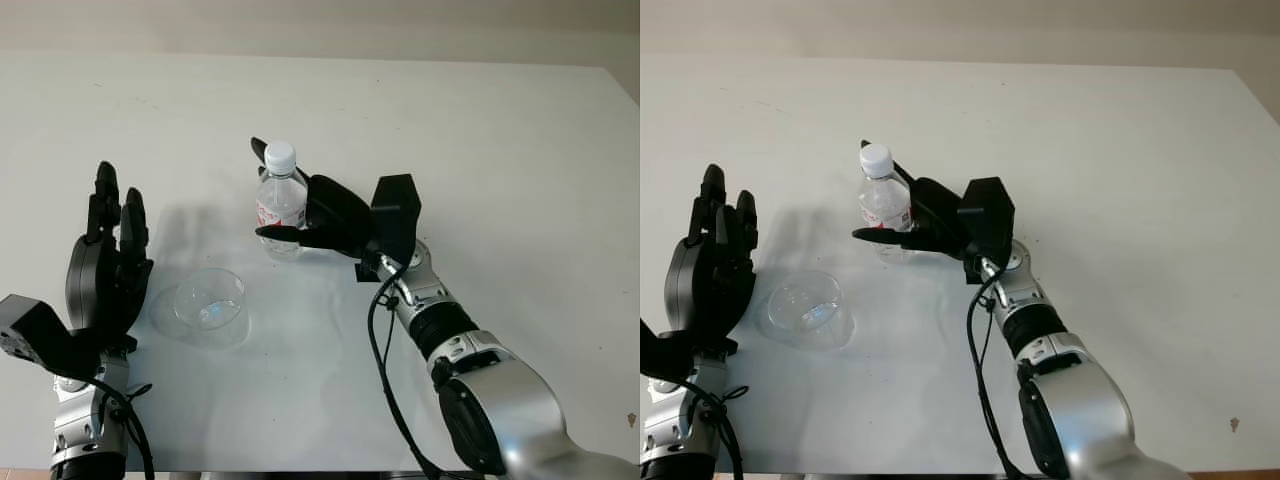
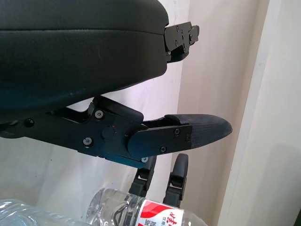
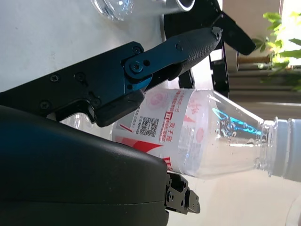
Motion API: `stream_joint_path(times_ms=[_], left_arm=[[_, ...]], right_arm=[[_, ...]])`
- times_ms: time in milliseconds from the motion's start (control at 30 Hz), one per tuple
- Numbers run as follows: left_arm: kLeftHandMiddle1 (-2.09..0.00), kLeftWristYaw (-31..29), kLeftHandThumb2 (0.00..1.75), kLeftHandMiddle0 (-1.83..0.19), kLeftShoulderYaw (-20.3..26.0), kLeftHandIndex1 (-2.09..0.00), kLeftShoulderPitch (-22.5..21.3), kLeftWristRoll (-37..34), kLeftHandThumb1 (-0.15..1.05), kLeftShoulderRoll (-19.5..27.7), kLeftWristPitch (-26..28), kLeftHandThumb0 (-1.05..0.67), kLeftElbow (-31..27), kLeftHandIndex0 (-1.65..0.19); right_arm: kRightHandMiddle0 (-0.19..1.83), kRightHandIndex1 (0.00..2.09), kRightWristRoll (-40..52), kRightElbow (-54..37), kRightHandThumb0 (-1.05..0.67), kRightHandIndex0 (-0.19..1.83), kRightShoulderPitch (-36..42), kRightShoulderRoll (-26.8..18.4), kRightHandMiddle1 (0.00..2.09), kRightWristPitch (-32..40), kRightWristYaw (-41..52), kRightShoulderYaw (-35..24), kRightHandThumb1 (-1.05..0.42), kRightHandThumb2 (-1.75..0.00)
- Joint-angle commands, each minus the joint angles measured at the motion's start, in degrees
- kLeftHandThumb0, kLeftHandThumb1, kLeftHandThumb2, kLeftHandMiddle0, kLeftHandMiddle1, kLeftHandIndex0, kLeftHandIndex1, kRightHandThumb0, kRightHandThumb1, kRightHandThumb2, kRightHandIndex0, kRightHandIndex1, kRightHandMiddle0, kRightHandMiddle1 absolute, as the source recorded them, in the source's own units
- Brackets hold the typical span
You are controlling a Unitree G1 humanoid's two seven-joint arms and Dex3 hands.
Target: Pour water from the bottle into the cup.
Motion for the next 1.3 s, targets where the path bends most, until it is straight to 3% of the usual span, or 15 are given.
stream_joint_path(times_ms=[0, 100, 133, 167, 200, 267, 333, 533, 733, 967, 1067, 1267], left_arm=[[-0.06, 0.4, 0.49, 0.14, -0.3, -0.06, 0.4, 0.8, 1.05, -0.3, 0.1, -0.75, 0.3, 0.15], [-0.06, 0.7, 0.49, 0.14, -0.3, -0.06, 0.4, 1.1, 1.05, -0.4, 0.0, -0.75, 0.4, 0.14], [-0.06, 0.9, 0.49, 0.14, -0.3, -0.06, 0.3, 1.2, 1.05, -0.4, 0.0, -0.75, 0.4, 0.14], [-0.06, 0.8, 0.49, 0.14, -0.3, -0.06, 0.3, 1.1, 1.05, -0.5, 0.0, -0.76, 0.4, 0.14], [-0.06, 0.8, 0.49, 0.14, -0.3, -0.06, 0.3, 1.1, 1.05, -0.5, -0.1, -0.76, 0.5, 0.14], [-0.05, 0.7, 0.49, 0.14, -0.2, -0.06, 0.3, 0.9, 1.05, -0.7, -0.2, -0.75, 0.5, 0.14], [-0.05, 0.6, 0.49, 0.15, -0.2, -0.06, 0.3, 0.9, 1.05, -0.7, -0.3, -0.75, 0.7, 0.15], [-0.05, 0.3, 0.50, 0.14, -0.3, -0.06, -0.3, 1.0, 1.05, -0.8, -0.9, -0.74, 1.5, 0.15], [-0.05, -0.1, 0.50, 0.15, -0.4, -0.05, -0.8, 1.1, 1.05, -0.6, -1.3, -0.74, 2.2, 0.15], [-0.06, 0.5, 0.50, 0.14, -0.2, -0.06, -1.0, 1.2, 1.05, -0.4, -1.0, -0.75, 2.3, 0.15], [-0.06, 0.4, 0.49, 0.14, -0.1, -0.06, -1.0, 1.1, 1.05, -0.2, -0.8, -0.75, 2.3, 0.15], [-0.05, 0.0, 0.48, 0.14, 0.2, -0.06, -0.8, 0.7, 1.05, 0.0, -0.6, -0.75, 2.1, 0.14]], right_arm=[[-0.19, 0.01, -0.4, -0.2, -0.72, -0.18, -1.1, 0.7, 0.00, 0.2, -1.2, -0.1, -0.90, -0.05], [-0.04, 0.08, -0.9, 0.5, -0.61, -0.06, -1.6, 1.2, 0.08, -0.3, -3.3, -0.3, -0.91, -0.06], [-0.06, 0.22, -0.9, 0.8, -0.58, -0.04, -1.8, 1.3, 0.33, -0.6, -3.8, -0.4, -0.92, -0.06], [-0.13, 0.59, -1.2, 1.0, -0.55, -0.09, -1.9, 1.5, 0.80, -1.3, -4.4, -0.4, -0.94, -0.06], [-0.16, 1.13, -1.3, 1.2, -0.52, -0.15, -1.9, 1.5, 1.32, -1.7, -4.8, -0.4, -0.95, -0.06], [-0.17, 1.68, -1.6, 1.8, -0.48, -0.16, -2.0, 1.7, 1.81, -3.0, -5.6, -0.4, -0.98, -0.06], [-0.04, 2.01, -2.0, 2.5, -0.43, -0.02, -2.0, 1.9, 2.03, -4.3, -6.5, -0.3, -0.99, -0.06], [0.44, 2.09, -3.1, 3.4, -0.46, 0.65, -2.2, 1.5, 2.09, -4.9, -6.7, 0.1, -1.03, -0.06], [0.92, 2.09, -5.9, 3.3, -0.54, 1.13, -2.9, 0.4, 2.09, -4.6, -6.1, 1.9, -1.05, -0.10], [1.47, 2.09, -10.5, 2.8, -0.50, 1.64, -2.6, -0.8, 2.09, -8.7, -10.0, 4.3, -1.05, -0.41], [1.67, 2.09, -12.7, 3.0, -0.44, 1.80, -2.7, -1.2, 2.09, -11.3, -14.5, 5.1, -1.05, -0.50], [1.81, 2.09, -15.7, 2.2, -0.37, 1.83, -4.2, -3.0, 2.09, -15.7, -21.8, 5.9, -1.05, -0.61]])
